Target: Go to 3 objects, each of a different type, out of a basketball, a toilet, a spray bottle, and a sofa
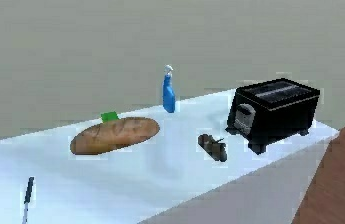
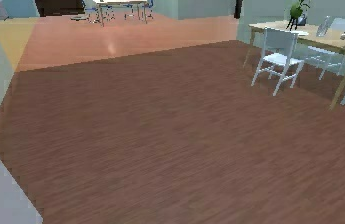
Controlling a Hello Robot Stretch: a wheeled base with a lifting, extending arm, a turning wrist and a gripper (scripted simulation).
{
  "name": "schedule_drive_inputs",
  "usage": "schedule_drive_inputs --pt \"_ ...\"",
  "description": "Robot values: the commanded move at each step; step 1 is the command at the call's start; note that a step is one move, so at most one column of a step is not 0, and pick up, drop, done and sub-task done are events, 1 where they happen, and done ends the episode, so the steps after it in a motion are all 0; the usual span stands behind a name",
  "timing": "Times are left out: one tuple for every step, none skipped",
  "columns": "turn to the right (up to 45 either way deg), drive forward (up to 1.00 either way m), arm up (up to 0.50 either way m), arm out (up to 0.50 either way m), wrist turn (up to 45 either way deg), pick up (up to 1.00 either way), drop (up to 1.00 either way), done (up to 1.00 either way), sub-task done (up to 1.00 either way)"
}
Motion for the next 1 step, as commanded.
schedule_drive_inputs --pt "0.0 0.0 0.0 0.0 0.0 0.0 0.0 1.0 0.0"
